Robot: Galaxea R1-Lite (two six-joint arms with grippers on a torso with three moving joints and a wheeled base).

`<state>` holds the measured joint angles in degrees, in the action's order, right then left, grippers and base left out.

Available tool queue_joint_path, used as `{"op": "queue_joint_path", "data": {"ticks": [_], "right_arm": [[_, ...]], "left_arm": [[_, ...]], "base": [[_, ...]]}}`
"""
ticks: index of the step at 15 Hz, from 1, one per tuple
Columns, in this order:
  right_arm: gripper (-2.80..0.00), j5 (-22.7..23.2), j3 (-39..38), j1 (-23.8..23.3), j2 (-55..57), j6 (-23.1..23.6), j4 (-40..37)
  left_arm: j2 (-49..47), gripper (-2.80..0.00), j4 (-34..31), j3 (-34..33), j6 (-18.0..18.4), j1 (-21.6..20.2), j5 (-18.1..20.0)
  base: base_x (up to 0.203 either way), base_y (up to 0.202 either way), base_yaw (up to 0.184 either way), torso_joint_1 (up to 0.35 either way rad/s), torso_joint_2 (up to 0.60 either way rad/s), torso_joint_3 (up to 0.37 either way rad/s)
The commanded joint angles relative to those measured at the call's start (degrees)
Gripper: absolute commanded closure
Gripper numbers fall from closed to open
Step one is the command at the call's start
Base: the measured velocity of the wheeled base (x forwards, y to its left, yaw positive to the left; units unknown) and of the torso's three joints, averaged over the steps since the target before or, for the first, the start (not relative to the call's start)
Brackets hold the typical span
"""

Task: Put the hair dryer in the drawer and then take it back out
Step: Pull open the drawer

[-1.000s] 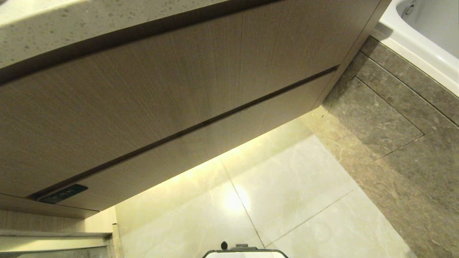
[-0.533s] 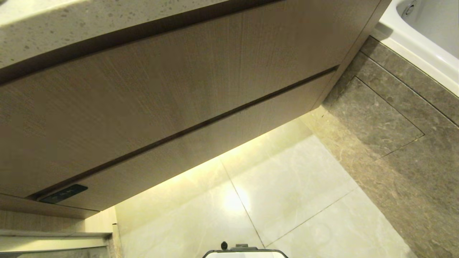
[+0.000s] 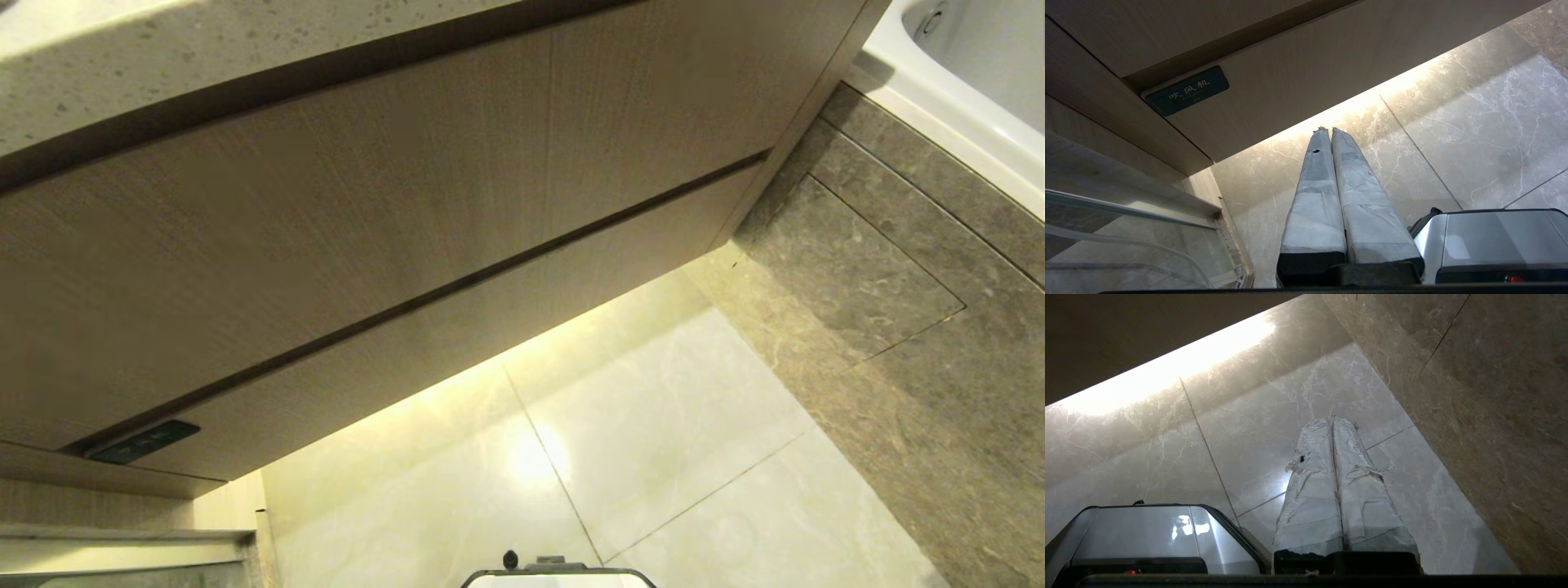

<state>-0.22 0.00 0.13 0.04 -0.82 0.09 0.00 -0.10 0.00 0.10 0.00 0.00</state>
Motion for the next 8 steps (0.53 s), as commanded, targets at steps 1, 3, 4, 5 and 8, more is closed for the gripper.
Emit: {"op": "queue_joint_path", "data": {"ticks": [1,3,4,5,8], "right_arm": [[0.00,0.22,-0.09,0.04,-0.13,0.29,0.08],[0.00,0.14,-0.09,0.04,-0.13,0.31,0.15],[0.00,0.14,-0.09,0.04,-0.13,0.20,0.08],[0.00,0.14,-0.09,0.04,-0.13,0.20,0.08],[0.00,0.22,-0.09,0.04,-0.04,0.20,0.17]], "left_arm": [[0.08,0.00,0.01,0.00,-0.01,0.00,0.00],[0.00,0.00,0.01,0.00,-0.01,0.00,0.00],[0.00,0.00,0.01,0.00,-0.01,0.00,0.00],[0.00,0.00,0.01,0.00,-0.01,0.00,0.00],[0.02,0.00,0.01,0.00,-0.01,0.00,0.00]], "base": [[0.000,0.000,0.000,0.000,0.00,0.000],[0.000,0.000,0.000,0.000,0.00,0.000],[0.000,0.000,0.000,0.000,0.00,0.000],[0.000,0.000,0.000,0.000,0.00,0.000],[0.000,0.000,0.000,0.000,0.00,0.000]]}}
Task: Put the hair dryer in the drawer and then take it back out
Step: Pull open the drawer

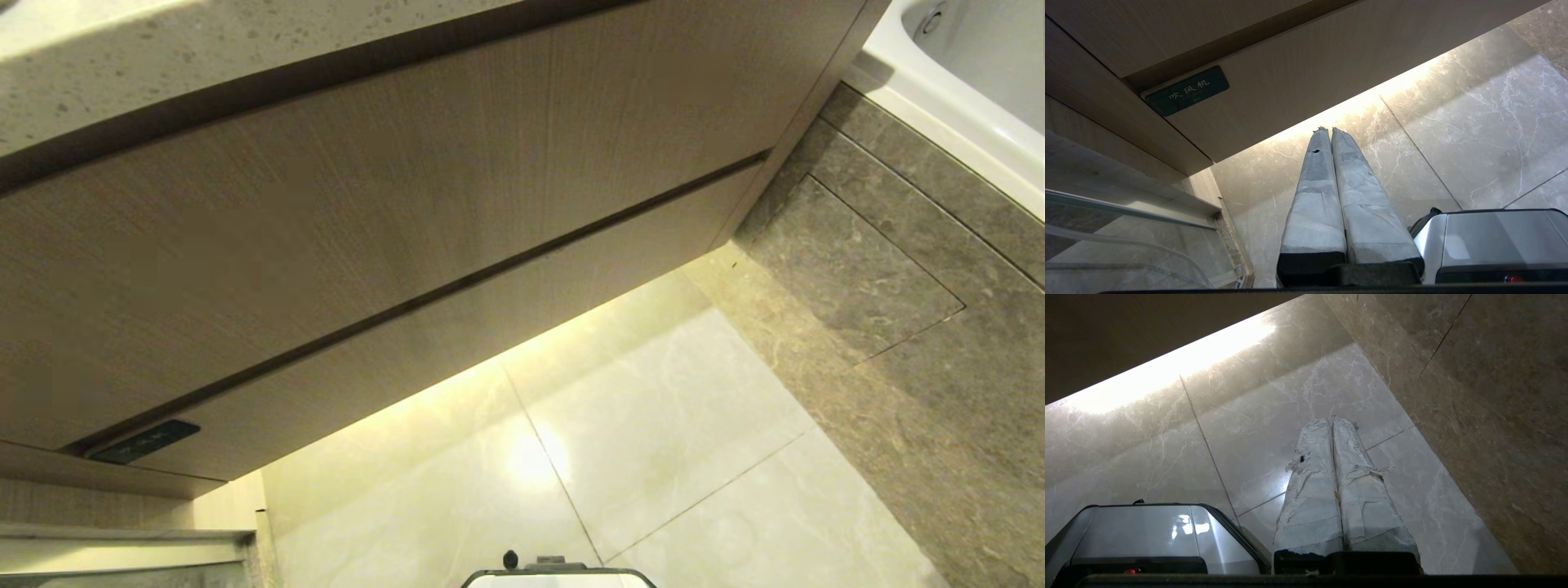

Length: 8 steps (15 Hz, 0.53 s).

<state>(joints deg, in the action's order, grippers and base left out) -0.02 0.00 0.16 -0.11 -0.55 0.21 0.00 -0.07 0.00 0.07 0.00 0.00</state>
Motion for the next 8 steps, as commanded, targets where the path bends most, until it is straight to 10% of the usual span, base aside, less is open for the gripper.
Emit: {"op": "queue_joint_path", "data": {"ticks": [1,8], "right_arm": [[0.00,-0.06,-0.09,0.02,0.11,0.02,0.06],[0.00,0.02,-0.09,0.02,0.11,0.02,0.06]], "left_arm": [[0.00,0.00,-0.01,0.00,0.01,0.00,0.00],[0.09,0.00,-0.01,0.00,0.01,0.00,0.00]], "base": [[0.000,0.000,0.000,0.000,0.00,0.000],[-0.002,0.006,-0.083,0.003,0.00,0.000]]}}
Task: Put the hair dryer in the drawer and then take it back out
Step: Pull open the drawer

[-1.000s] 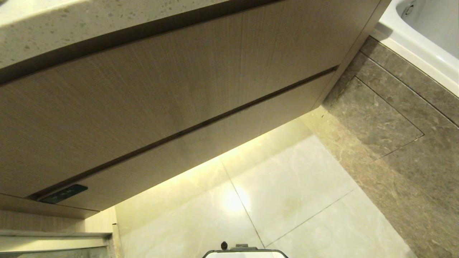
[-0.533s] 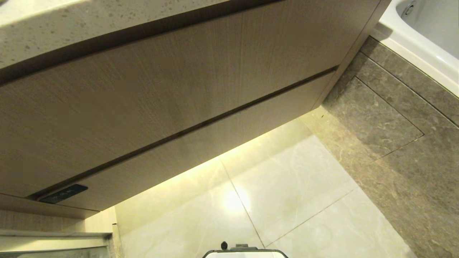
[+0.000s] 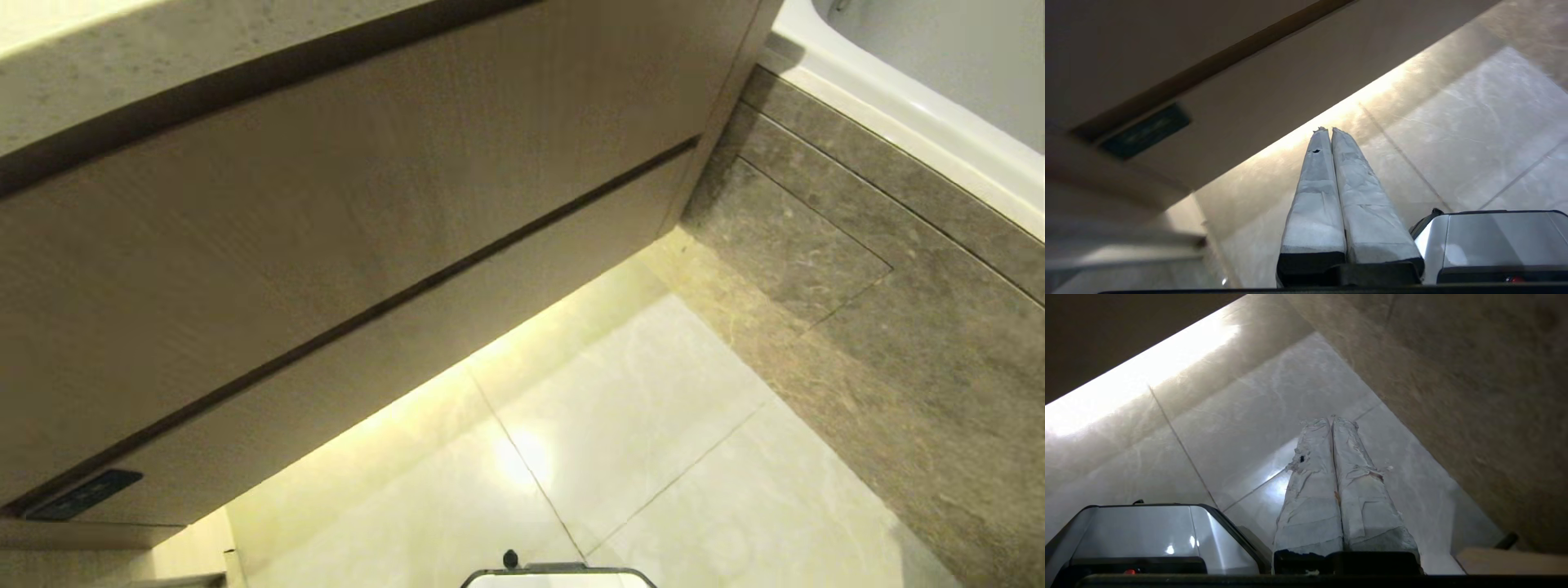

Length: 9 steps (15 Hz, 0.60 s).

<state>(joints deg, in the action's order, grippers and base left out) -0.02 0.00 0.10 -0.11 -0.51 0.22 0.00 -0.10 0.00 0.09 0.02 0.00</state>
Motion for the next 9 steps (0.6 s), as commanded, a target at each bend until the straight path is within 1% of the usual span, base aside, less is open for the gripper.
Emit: {"op": "queue_joint_path", "data": {"ticks": [1,3,5,9], "right_arm": [[0.00,-0.05,-0.09,0.08,0.11,-0.02,-0.04],[0.00,0.02,-0.09,0.08,0.02,0.07,-0.22],[0.00,0.02,-0.09,0.08,0.02,0.16,-0.22],[0.00,-0.06,-0.09,0.08,0.02,-0.19,-0.22]], "left_arm": [[0.00,0.00,0.01,0.00,0.00,-0.02,0.00],[0.08,0.00,0.01,0.00,0.00,-0.02,0.00],[0.09,0.00,0.01,0.00,0.00,-0.02,0.00],[0.09,0.00,0.01,0.00,0.00,-0.02,0.00]], "base": [[-0.003,0.019,-0.161,0.003,0.01,0.003],[0.001,0.010,-0.165,0.001,0.00,0.005],[0.000,0.008,-0.121,0.002,0.00,0.002],[0.000,0.000,0.000,0.000,0.00,0.000]]}}
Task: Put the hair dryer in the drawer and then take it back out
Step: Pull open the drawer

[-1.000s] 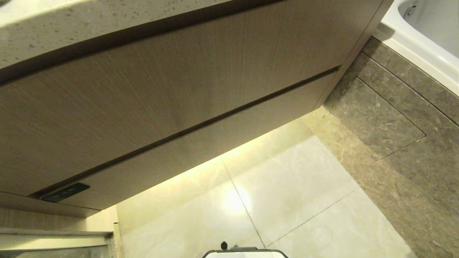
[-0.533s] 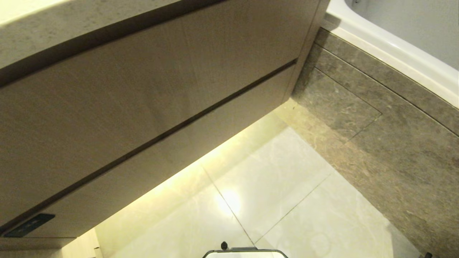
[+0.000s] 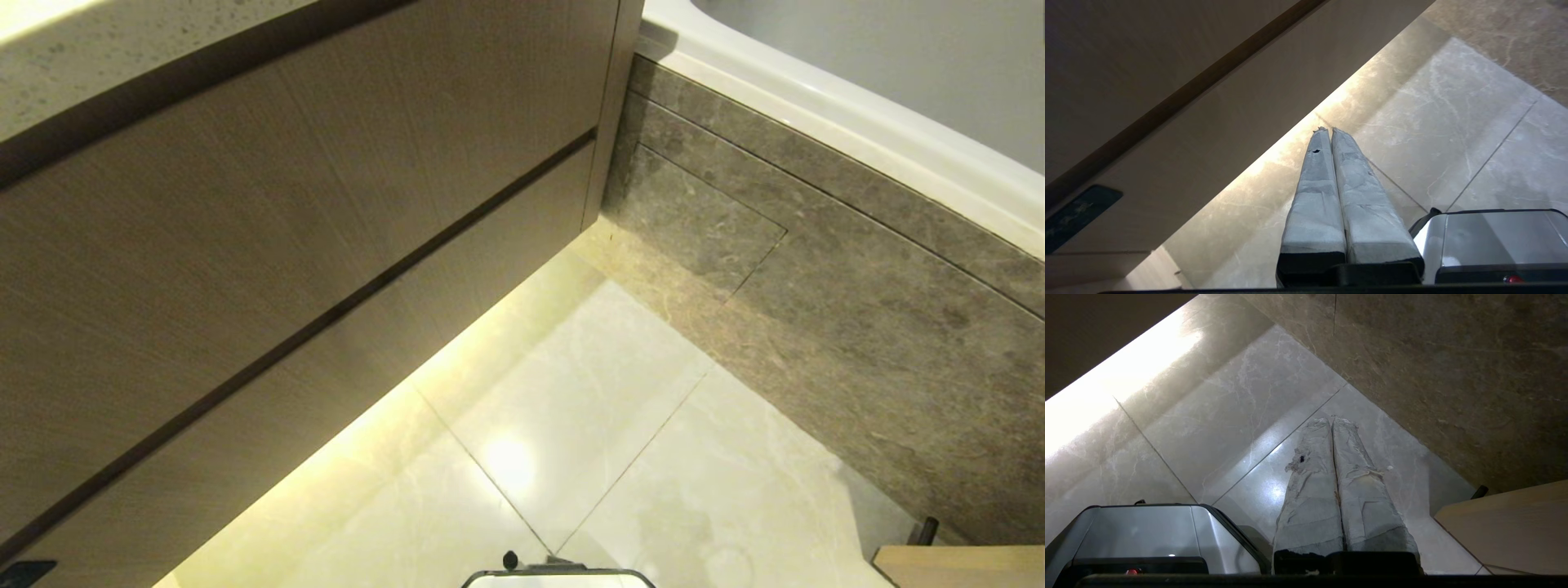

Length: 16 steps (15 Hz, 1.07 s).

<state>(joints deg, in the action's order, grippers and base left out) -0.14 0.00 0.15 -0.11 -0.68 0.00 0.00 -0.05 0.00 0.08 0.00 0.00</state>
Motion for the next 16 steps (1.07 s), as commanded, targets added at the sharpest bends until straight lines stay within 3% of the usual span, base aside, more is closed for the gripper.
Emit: {"op": "queue_joint_path", "data": {"ticks": [1,7,16], "right_arm": [[0.00,-0.05,-0.09,0.02,0.08,-0.07,0.09],[0.00,-0.30,-0.09,0.02,0.11,-0.28,0.18],[0.00,-0.21,-0.09,0.02,0.10,-0.12,0.01]], "left_arm": [[0.01,0.00,-0.03,0.00,0.01,0.00,0.00],[0.00,0.00,-0.03,0.00,0.01,0.00,0.00],[0.08,0.00,-0.03,0.00,0.01,0.00,0.00]], "base": [[0.000,0.000,0.000,0.000,0.00,0.000],[-0.001,-0.002,0.013,0.000,0.00,0.000],[0.003,-0.017,0.163,0.001,0.00,0.003]]}}
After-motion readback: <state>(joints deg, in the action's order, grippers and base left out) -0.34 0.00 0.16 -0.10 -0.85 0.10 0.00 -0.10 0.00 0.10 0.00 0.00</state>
